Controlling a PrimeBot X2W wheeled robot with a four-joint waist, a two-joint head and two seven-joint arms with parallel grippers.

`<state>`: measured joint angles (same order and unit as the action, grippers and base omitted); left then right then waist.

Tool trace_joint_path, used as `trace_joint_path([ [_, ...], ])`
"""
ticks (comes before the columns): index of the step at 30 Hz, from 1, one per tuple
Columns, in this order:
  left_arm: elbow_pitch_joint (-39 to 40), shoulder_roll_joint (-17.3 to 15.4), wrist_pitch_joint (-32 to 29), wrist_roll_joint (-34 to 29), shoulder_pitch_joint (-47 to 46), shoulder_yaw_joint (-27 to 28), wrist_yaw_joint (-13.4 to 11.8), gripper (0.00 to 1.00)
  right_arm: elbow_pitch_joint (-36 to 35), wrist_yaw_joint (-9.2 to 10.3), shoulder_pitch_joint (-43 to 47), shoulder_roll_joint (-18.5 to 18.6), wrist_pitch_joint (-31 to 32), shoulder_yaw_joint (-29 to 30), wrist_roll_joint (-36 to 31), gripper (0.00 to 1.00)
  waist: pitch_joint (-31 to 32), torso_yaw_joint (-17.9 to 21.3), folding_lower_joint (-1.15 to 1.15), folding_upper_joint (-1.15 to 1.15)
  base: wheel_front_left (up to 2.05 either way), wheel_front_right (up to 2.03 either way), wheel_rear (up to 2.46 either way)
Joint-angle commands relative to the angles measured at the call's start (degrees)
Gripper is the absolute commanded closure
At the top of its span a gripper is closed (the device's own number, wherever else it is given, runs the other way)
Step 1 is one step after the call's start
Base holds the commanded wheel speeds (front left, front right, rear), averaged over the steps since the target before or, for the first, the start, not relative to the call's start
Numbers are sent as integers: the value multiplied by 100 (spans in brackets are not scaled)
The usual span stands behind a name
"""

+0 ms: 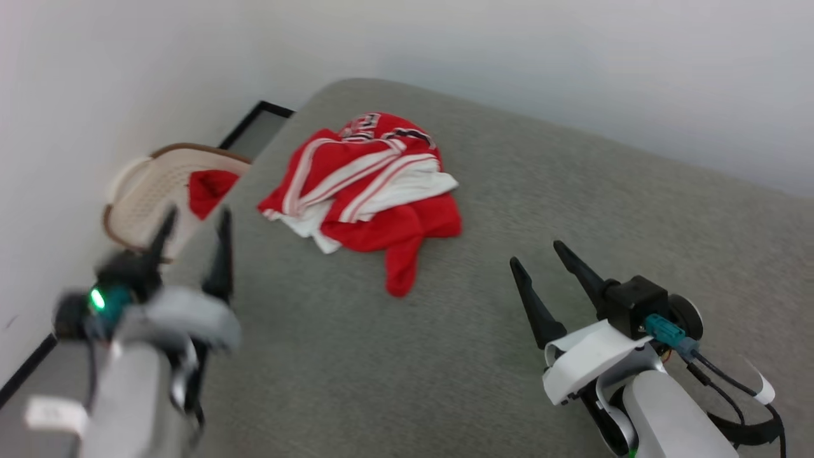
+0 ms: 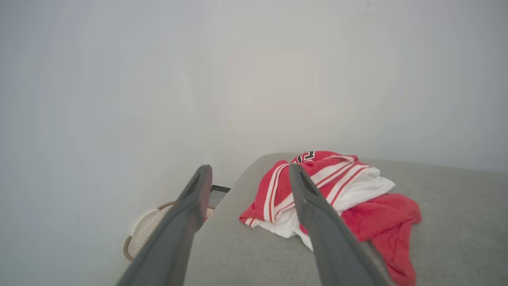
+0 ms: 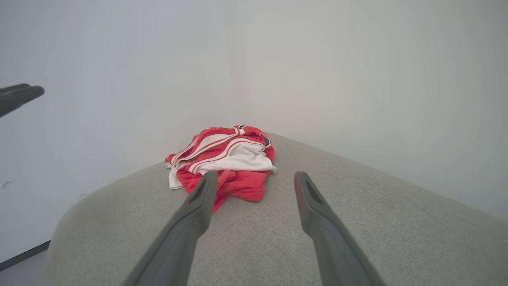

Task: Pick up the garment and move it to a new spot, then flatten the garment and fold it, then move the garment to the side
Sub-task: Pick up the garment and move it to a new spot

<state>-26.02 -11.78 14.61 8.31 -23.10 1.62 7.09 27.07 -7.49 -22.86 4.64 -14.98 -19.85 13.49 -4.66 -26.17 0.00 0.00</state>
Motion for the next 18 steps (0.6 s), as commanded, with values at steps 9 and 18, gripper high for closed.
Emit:
trace_joint_path([
  [9,-1227,-1174,-735,1027,-1956,-740,34,0,-403,1,-332,-77,-17,-214,-117,0,-1371,2088,0,0,0,0,0],
  [18,-1988,-2262,-2894,2881,-2685,-2111,33,0,-727,1,-365,-122,-18,-316,-194,0,-1650,2729,0,0,0,0,0],
])
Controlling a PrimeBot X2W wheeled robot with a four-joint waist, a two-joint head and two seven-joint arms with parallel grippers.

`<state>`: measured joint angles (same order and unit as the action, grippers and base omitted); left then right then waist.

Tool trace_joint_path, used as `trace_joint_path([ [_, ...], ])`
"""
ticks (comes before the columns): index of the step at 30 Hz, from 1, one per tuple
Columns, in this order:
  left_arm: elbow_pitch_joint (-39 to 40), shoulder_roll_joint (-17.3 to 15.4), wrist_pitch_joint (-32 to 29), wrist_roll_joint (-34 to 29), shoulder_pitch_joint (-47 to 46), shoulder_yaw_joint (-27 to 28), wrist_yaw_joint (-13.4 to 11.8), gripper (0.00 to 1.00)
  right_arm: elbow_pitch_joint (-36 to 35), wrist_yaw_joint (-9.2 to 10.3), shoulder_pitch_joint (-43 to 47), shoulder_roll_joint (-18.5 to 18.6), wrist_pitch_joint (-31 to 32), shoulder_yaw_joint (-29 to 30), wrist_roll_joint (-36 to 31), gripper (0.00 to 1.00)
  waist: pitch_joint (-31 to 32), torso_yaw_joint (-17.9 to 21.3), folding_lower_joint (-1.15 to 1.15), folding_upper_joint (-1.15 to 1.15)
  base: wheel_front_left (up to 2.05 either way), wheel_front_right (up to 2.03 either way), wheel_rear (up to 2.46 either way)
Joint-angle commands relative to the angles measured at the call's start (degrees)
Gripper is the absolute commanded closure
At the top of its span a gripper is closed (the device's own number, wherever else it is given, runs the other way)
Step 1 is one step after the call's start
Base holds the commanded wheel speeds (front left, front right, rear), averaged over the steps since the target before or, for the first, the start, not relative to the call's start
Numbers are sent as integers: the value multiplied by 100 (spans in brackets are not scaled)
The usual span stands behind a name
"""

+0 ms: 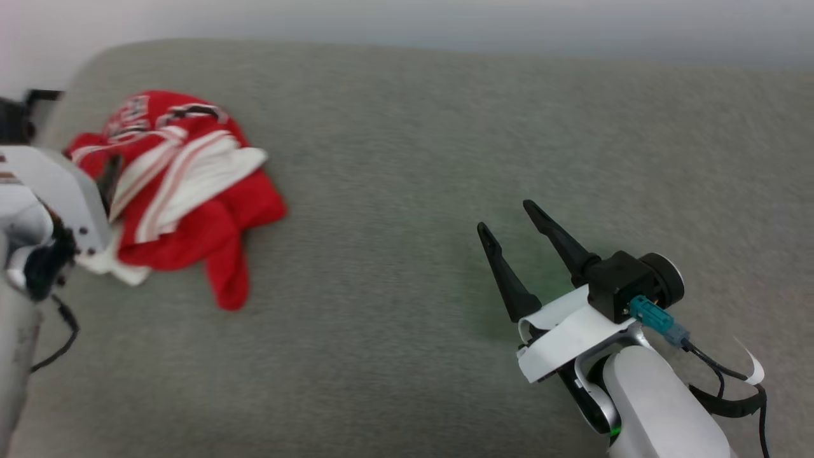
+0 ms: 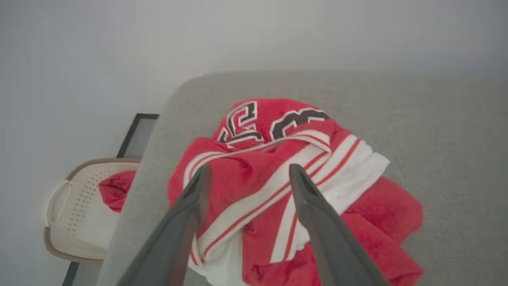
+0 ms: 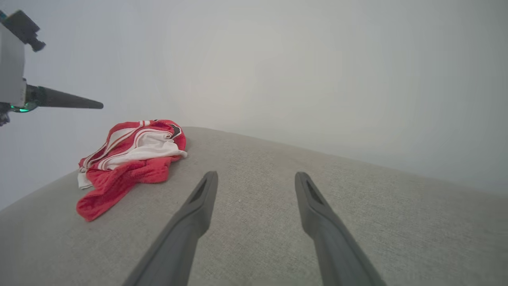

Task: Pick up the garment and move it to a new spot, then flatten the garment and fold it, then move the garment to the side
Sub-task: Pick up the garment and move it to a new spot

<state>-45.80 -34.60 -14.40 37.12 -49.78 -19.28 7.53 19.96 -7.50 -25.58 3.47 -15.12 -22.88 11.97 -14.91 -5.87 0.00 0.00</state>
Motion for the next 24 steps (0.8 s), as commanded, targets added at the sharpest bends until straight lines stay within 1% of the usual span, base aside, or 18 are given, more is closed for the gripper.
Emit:
trace_joint_path([
  [1,-73,-106,-339,224,-35,-150,-12,0,-59,2,-85,-8,-4,-23,-49,0,-664,745,0,0,0,0,0],
  [2,-130,-228,-670,412,-39,-275,-12,0,-89,2,-75,-11,-4,-42,-64,0,-691,791,0,0,0,0,0],
  [4,-157,-443,-1057,753,-81,-431,-11,0,-154,2,-78,-17,-4,-90,-86,0,-772,876,0,0,0,0,0],
  [7,-242,-603,-1454,1262,-2,-619,-10,0,-224,2,-128,-19,-3,-193,-93,0,-872,1017,0,0,0,0,0],
  [10,-216,-838,-1694,1622,23,-816,-10,0,-301,2,-150,-25,-3,-274,-89,0,-1020,1142,0,0,0,0,0],
  [14,-248,-855,-1670,1970,20,-1049,-10,0,-422,2,-148,-28,-3,-342,-91,0,-1219,1222,0,0,0,0,0],
  [20,-240,-582,-1860,2505,233,-1555,-3,0,-435,2,-127,22,-3,-428,-130,0,-1279,1213,0,0,0,0,0],
  [21,-253,-582,-1838,2569,245,-1611,5,25,-442,2,-160,24,-3,-434,-124,0,-1267,1208,0,0,0,0,0],
  [22,-256,-582,-1818,2619,251,-1667,6,67,-454,2,-189,30,-3,-423,-121,0,-1245,1196,0,0,0,0,0],
  [23,-250,-568,-1835,2701,266,-1717,8,100,-454,2,-206,30,-4,-412,-114,0,-1206,1180,0,0,0,0,0],
  [24,-225,-560,-1826,2781,269,-1753,10,100,-454,2,-212,31,-3,-400,-103,0,-1161,1159,0,0,0,0,0],
])
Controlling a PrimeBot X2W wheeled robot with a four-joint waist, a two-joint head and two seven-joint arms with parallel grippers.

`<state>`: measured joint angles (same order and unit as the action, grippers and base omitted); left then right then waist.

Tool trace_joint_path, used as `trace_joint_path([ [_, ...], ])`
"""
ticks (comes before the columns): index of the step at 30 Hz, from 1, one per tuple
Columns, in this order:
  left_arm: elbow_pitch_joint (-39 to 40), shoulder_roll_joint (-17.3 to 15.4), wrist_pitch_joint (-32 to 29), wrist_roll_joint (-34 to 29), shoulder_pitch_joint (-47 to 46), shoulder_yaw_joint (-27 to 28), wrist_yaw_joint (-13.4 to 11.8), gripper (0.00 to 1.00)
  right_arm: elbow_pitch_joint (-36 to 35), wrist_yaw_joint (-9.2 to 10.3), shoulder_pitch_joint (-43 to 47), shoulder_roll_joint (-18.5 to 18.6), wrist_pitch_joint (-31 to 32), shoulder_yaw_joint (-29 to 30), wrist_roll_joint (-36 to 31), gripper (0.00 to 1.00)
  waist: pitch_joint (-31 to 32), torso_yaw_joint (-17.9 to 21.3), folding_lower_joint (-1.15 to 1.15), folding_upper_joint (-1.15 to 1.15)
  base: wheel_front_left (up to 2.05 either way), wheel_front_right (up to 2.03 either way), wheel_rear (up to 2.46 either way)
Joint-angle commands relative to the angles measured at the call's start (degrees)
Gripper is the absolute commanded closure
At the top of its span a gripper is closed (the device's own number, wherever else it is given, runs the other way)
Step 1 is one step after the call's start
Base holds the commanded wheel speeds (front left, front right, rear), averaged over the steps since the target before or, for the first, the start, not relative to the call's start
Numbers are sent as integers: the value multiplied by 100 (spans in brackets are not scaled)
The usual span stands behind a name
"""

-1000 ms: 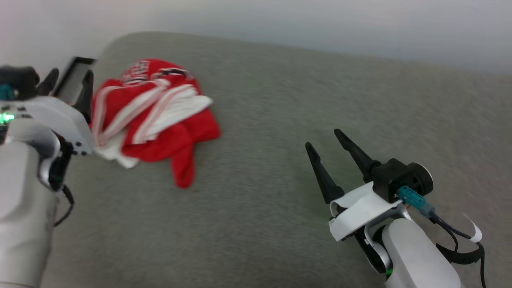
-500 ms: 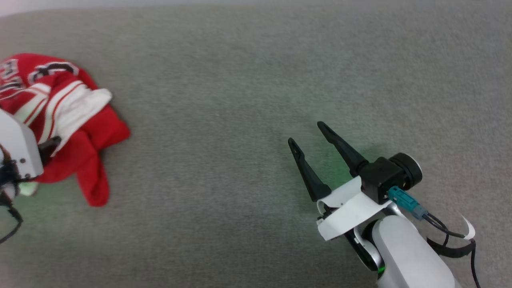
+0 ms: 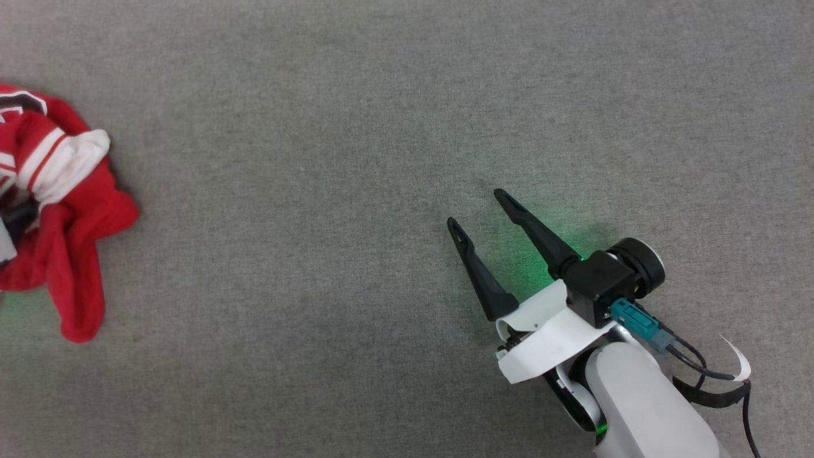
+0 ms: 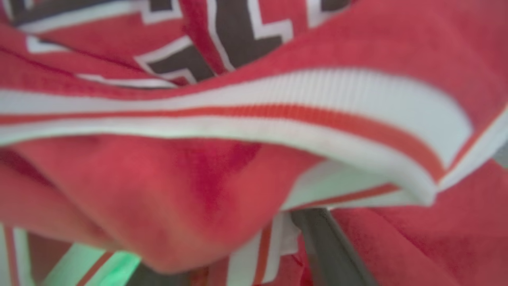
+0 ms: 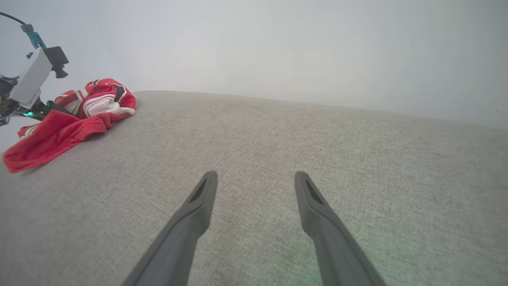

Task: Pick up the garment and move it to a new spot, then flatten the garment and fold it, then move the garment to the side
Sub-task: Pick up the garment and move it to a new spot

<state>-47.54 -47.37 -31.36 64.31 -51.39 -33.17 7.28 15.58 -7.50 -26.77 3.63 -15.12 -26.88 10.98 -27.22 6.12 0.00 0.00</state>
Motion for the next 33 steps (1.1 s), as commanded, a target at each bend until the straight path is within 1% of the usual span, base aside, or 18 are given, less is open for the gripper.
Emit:
trace_joint_path([
  [1,-28,680,-66,123,409,-386,36,100,-12,2,-93,16,-3,9,14,0,120,-64,0,0,0,0,0],
  [4,-4,557,154,206,327,-380,35,100,31,2,-56,26,-3,32,51,0,273,-124,0,0,0,0,0],
  [7,-96,432,688,145,97,-360,33,100,81,2,46,25,-3,101,111,0,554,-234,0,0,0,0,0],
  [10,-74,490,1027,278,-55,-378,34,100,136,2,228,15,-3,257,218,0,932,-354,0,0,0,0,0],
  [13,107,380,1295,386,-225,-396,17,100,138,2,381,-10,-4,456,316,0,1262,-419,0,0,0,0,0],
  [16,637,500,1469,634,-275,-482,18,100,94,2,523,-23,-4,660,354,0,1494,-423,0,0,0,0,0],
  [17,852,547,1466,746,-288,-501,18,100,90,2,584,-28,-3,730,365,0,1567,-418,0,0,0,0,0],
  [21,1809,546,1312,1061,-356,-691,18,100,4,2,741,-52,-3,976,413,0,1742,-319,0,0,0,0,0],
  [25,2721,666,1109,1219,-361,-971,18,100,-100,2,882,-57,-3,1202,426,0,1741,-102,0,0,0,0,0],
  [28,3328,773,911,1298,-492,-1123,18,100,-226,2,911,-65,-3,1381,459,0,1644,136,0,0,0,0,0],
  [31,3764,1042,715,1445,-639,-1250,18,100,-358,2,960,-71,-3,1559,564,0,1514,400,0,0,0,0,0],
  [33,3897,1220,612,1491,-780,-1319,18,100,-458,2,960,-70,-3,1663,665,0,1397,591,0,0,0,0,0],
])
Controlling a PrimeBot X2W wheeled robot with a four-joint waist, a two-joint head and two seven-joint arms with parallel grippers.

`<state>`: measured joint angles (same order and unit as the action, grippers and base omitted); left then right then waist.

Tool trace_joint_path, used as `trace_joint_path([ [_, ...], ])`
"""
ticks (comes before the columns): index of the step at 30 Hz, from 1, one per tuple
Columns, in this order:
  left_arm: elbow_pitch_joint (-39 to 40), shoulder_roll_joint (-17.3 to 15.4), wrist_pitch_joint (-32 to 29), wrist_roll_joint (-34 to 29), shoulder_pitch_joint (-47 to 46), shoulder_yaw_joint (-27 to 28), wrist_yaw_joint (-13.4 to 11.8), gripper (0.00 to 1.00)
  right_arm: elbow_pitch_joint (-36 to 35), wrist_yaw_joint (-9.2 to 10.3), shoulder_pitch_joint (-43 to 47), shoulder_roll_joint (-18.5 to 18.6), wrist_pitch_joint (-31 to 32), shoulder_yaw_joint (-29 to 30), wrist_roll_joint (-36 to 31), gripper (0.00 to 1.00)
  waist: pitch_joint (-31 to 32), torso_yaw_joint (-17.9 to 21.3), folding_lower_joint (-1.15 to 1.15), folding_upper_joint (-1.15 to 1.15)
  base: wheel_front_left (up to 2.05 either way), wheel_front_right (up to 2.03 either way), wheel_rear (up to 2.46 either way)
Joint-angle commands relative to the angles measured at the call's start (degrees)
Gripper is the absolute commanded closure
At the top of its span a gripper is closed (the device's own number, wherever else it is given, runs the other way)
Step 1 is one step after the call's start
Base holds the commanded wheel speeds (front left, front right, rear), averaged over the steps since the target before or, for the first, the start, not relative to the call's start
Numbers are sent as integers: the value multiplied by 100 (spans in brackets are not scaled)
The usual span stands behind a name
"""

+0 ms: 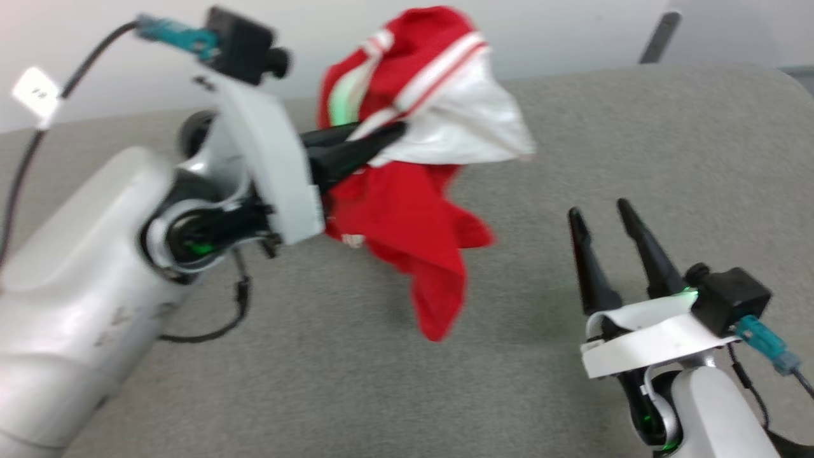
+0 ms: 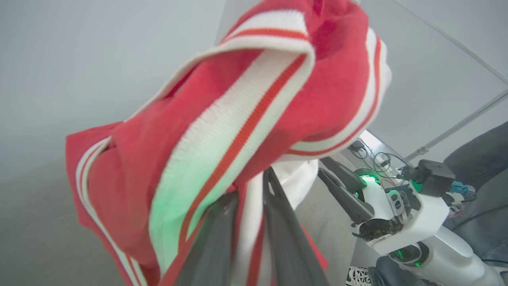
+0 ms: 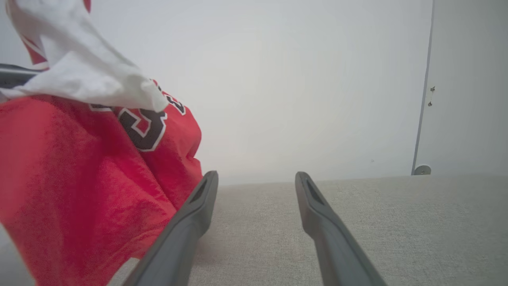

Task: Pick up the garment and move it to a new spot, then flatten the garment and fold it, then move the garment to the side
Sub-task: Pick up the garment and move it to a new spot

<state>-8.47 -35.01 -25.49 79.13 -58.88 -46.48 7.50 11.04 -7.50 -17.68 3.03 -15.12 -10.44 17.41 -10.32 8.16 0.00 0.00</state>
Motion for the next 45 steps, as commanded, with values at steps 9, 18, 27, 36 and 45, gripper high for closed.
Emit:
trace_joint_path([
  [9,-887,844,-476,-62,-403,-632,-3,100,-322,2,-99,-15,-3,332,338,0,-935,1373,0,0,0,0,0],
  [18,-2742,1287,-186,-567,-686,-1135,-4,100,-480,1,-4,-19,-3,435,872,0,-1541,2147,0,0,0,0,0],
  [27,-4057,1470,94,-925,-682,-1733,-16,100,-564,1,29,-18,-3,277,1174,0,-1766,2523,0,0,0,0,0],
  [36,-4031,1494,194,-635,-642,-2055,-27,0,-469,1,7,-16,-3,303,759,0,-1409,2186,0,0,0,0,0],
  [45,-3047,1491,930,-266,-881,-2063,-7,0,-211,1,-33,-9,-3,388,-10,0,-780,1124,0,0,0,0,0],
])
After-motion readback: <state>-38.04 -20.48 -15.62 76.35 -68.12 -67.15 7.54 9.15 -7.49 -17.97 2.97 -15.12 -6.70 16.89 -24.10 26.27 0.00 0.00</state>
